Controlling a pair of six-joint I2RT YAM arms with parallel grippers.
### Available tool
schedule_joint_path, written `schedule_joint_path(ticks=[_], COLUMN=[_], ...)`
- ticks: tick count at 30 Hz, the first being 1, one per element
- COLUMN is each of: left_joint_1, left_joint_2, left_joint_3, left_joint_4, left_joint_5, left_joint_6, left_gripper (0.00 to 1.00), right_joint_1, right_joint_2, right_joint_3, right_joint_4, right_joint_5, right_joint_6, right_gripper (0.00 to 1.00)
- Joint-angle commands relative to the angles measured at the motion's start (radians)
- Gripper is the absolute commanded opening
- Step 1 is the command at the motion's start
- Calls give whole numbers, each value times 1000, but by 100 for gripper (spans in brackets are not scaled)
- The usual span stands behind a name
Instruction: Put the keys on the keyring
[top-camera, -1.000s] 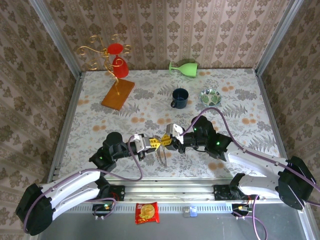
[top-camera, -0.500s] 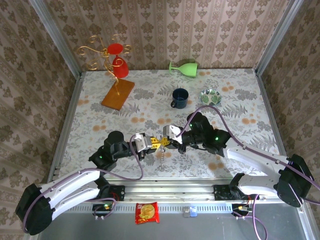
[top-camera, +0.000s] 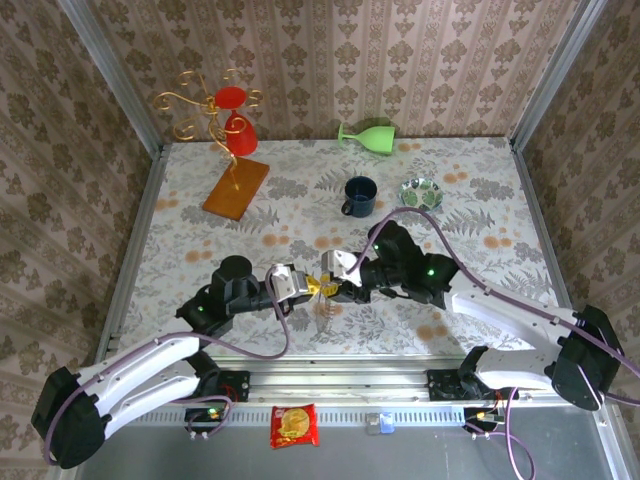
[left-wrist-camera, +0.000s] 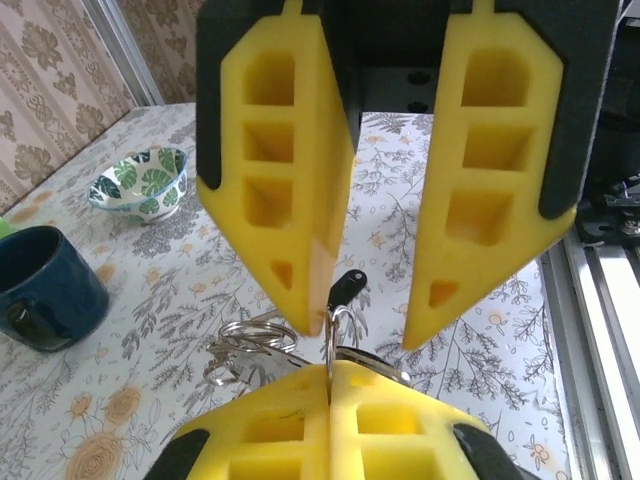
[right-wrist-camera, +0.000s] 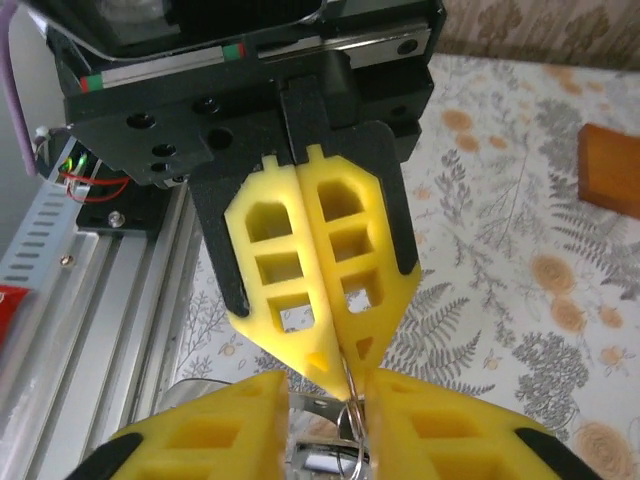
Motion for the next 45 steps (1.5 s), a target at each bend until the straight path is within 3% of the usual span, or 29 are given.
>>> schedule_joint_path(ticks=[1,10,20,33,34,36,37,45], left_joint_1=[-3,-5,-6,-4,-3,-3,-3,-2], left_joint_2=[-25,-26,-27,-16,-14,-10,-7,26], left_joint_3=[-31,-54,-60,-104,-110,-120,-125,-134], left_joint_4=[129,166,190,344,350,363,376,439], left_joint_5=[3,4,7,34,33,27,26,82], left_joint_6=[-33,-43,-52,-133,-143,-161,-171,-210], left_gripper=[0,0,0,0,0,0,0,0], right_joint_1=[-30,-29,-28,-43,-47,-50,-49,-52], right_joint_2=[-54,-64,-35,19,3,-35,-57,-101], right_joint_3=[-74,-124,-115,-120,-128,-151,-167,-218], right_joint_4=[106,142,146,193,204,228,243,350], right_joint_5=[-12,19,-8,-55,-50,-27,-18,-38], right_joint_6=[133,278,285,299,300,288,273,210], right_gripper=[30,28,0,0,3,26,31,36])
